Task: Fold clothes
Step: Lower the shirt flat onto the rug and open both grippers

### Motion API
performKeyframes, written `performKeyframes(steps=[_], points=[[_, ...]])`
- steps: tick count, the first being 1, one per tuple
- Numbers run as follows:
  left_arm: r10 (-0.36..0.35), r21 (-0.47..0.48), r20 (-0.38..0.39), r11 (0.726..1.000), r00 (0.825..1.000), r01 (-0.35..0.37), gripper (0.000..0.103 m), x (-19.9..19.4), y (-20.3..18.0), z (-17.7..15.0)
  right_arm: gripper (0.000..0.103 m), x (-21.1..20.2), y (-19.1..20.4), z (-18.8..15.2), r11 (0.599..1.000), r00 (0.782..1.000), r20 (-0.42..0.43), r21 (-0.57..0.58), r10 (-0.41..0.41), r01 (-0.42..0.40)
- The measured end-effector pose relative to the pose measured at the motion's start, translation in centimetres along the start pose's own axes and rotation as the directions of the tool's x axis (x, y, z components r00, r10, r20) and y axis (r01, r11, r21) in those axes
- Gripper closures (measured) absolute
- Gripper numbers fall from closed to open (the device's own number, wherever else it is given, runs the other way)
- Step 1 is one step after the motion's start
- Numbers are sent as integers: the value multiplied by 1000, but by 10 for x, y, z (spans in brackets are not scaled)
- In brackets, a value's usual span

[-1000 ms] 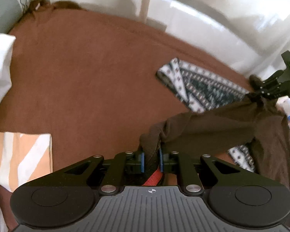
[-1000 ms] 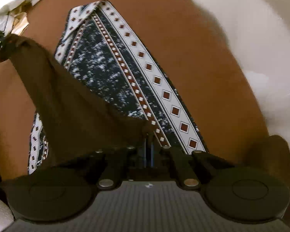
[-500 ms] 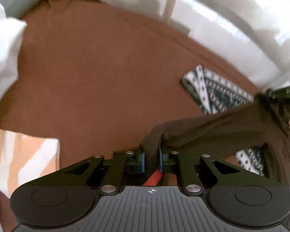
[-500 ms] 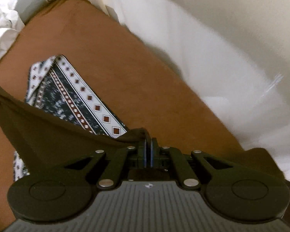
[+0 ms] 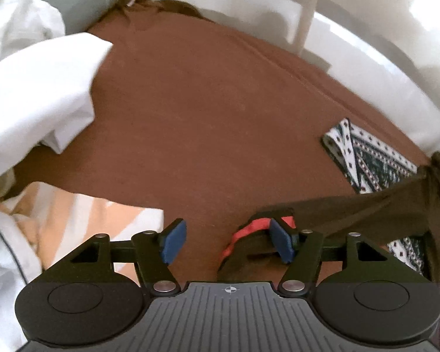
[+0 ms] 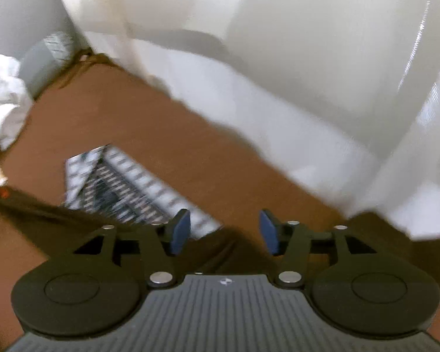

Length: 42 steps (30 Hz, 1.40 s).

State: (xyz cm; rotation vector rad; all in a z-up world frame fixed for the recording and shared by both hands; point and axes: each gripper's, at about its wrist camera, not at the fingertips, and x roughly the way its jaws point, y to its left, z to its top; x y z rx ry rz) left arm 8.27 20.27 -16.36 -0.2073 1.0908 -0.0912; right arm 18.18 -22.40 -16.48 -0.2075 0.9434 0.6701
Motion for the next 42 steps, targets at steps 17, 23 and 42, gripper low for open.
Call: performKeyframes(steps=[17, 23, 42], points=[[-130, 191, 62, 975, 990, 116, 27, -19, -75, -22, 40, -144, 98, -226, 951, 992, -127, 304, -14, 53], [-331, 249, -78, 907, 940, 340, 26, 7, -171, -61, 40, -195, 86, -300, 864, 986, -107, 477, -127, 163], [-29, 697, 42, 717, 999, -9, 52, 86, -327, -87, 38, -267, 71, -444, 666, 959, -117, 698, -256, 263]])
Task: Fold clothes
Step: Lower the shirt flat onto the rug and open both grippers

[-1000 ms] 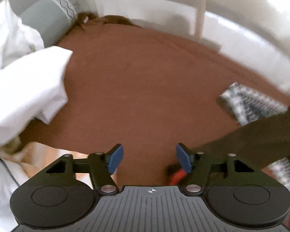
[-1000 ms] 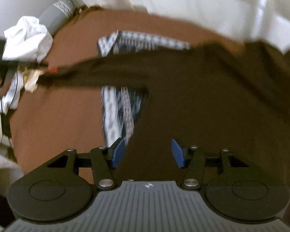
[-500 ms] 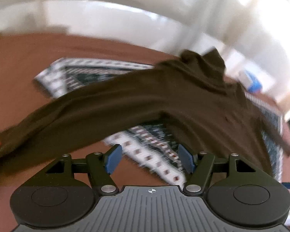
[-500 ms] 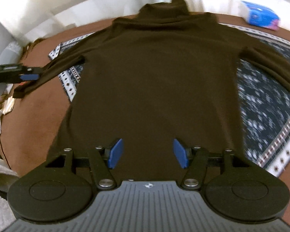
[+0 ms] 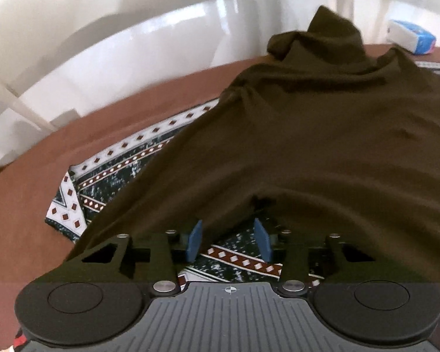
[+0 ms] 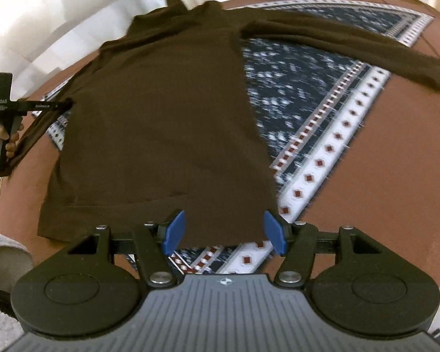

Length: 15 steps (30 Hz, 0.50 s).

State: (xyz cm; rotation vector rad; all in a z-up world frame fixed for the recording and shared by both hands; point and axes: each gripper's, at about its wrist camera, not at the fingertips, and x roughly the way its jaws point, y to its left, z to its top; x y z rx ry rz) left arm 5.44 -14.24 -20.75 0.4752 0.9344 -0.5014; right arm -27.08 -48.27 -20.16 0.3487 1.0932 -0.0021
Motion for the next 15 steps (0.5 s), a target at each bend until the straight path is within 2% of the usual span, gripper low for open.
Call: performKeyframes(steps=[4, 6, 7, 12, 15], points=[[3, 16, -29, 1000, 1000, -2, 72, 6, 4, -3, 37, 1, -11, -8, 999, 1000, -15, 36, -22, 23], [4, 33, -29, 999, 1000, -3, 72, 6, 3, -5, 37, 3, -15, -11, 998, 999, -23, 51, -31, 32], [7, 44, -27, 999, 1000, -6, 67, 5, 2, -6, 37, 5, -16, -13, 998, 999, -25, 57, -31, 32], [42, 101, -7, 994, 999, -41, 61, 9, -7, -3, 37, 9, -14, -16, 998, 999, -38, 66, -19, 21], [29, 48, 10, 998, 1000, -29, 61, 12, -6, 5, 37, 11, -12, -18, 998, 999, -43, 62, -14, 16]])
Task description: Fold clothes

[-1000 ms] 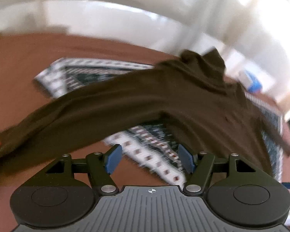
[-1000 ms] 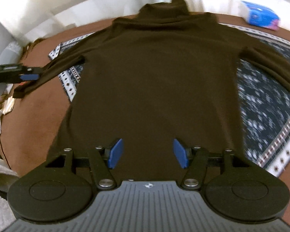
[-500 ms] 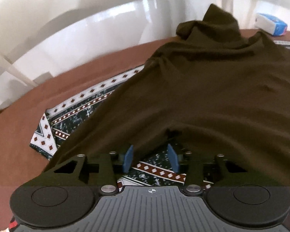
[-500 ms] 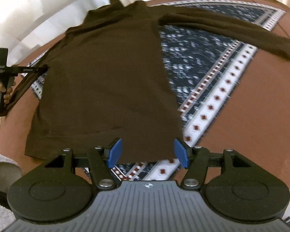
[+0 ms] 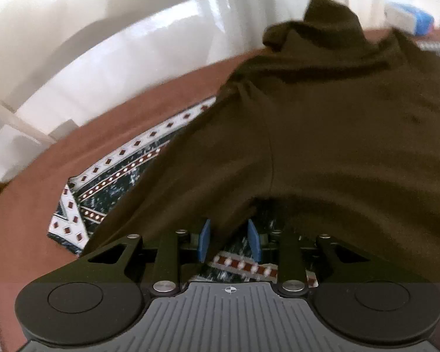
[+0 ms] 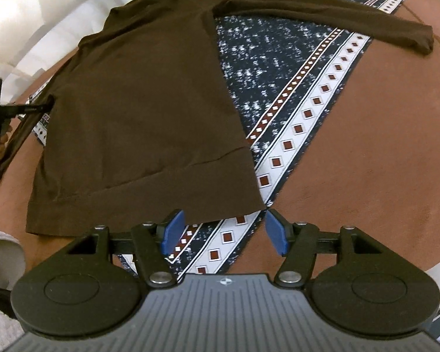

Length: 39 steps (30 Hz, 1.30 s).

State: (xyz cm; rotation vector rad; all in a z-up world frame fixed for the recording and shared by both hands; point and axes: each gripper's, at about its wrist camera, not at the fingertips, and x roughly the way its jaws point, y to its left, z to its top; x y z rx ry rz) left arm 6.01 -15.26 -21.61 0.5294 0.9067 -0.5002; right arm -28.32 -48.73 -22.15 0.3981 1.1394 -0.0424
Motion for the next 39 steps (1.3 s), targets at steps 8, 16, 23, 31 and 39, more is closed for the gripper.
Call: performKeyframes(steps=[8, 16, 23, 31, 39], points=[[-42, -284, 16, 958, 999, 44, 103, 10, 38, 6, 37, -1, -2, -3, 1000, 1000, 4, 0, -15, 15], [-43, -309, -24, 951, 999, 33, 60, 10, 42, 8, 37, 0, -3, -8, 1000, 1000, 0, 3, -17, 17], [-144, -258, -17, 957, 989, 135, 46, -51, 39, -23, 37, -2, -9, -8, 1000, 1000, 31, -20, -3, 4], [-437, -225, -117, 886, 892, 405, 36, -123, -29, -99, 37, 4, -16, -6, 990, 1000, 16, -142, -7, 9], [-458, -253, -189, 877, 869, 407, 36, -122, -69, -133, 37, 16, -15, -3, 947, 1000, -14, -323, 3, -7]])
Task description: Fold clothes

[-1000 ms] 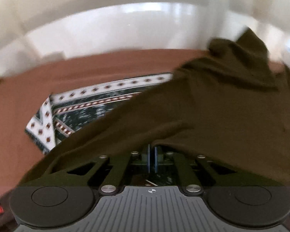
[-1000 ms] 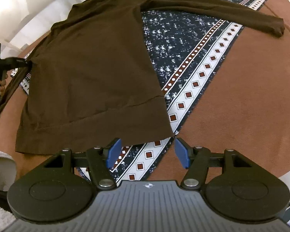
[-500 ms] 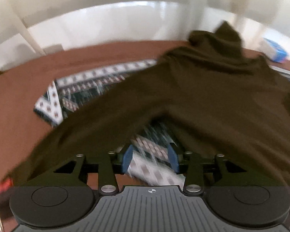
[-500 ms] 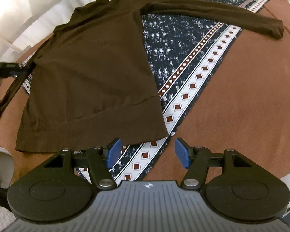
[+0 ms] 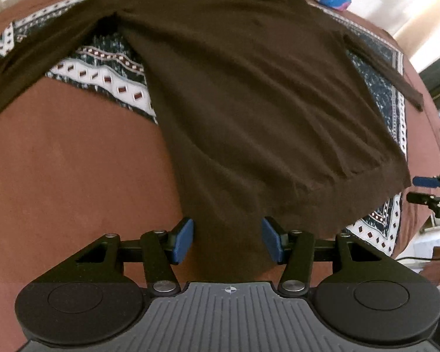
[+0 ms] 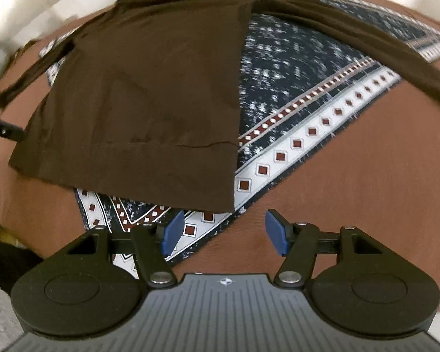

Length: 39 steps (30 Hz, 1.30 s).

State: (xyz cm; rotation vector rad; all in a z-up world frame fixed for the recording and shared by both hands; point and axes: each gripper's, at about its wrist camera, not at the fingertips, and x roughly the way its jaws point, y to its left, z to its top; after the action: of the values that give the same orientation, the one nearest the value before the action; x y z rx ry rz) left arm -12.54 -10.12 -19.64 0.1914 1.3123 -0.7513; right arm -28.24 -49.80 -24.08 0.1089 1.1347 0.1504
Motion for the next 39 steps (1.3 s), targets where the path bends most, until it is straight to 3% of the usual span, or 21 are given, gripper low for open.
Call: performKeyframes(steps=[6, 8, 9, 10, 11, 13, 22, 39], points=[[-64, -73, -4, 995, 998, 63, 37, 1, 0, -10, 38, 11, 6, 5, 993, 1000, 6, -113, 25, -24], [-70, -86, 6, 994, 998, 71, 79, 2, -2, -14, 39, 12, 5, 7, 991, 999, 11, -130, 45, -44], [-77, -115, 11, 990, 997, 78, 93, 1, 1, -15, 45, 13, 5, 9, 989, 998, 14, -138, 56, -53], [-91, -143, 22, 985, 996, 93, 100, -1, 3, -17, 71, 13, 4, 11, 988, 998, 12, -138, 68, -65], [-97, -160, 38, 982, 995, 102, 102, -6, 5, -20, 91, 11, 2, 13, 988, 997, 4, -128, 82, -81], [-101, -177, 58, 978, 993, 109, 103, -15, 8, -24, 99, 6, -2, 18, 987, 994, -8, -113, 111, -111], [-81, -198, 33, 976, 996, 86, 103, -18, 16, -41, 100, -5, -1, 25, 968, 984, -77, -183, 161, -172], [-87, -238, -26, 968, 996, 79, 103, -8, 24, -59, 100, -3, -3, 10, 959, 965, -177, -176, 191, -222]])
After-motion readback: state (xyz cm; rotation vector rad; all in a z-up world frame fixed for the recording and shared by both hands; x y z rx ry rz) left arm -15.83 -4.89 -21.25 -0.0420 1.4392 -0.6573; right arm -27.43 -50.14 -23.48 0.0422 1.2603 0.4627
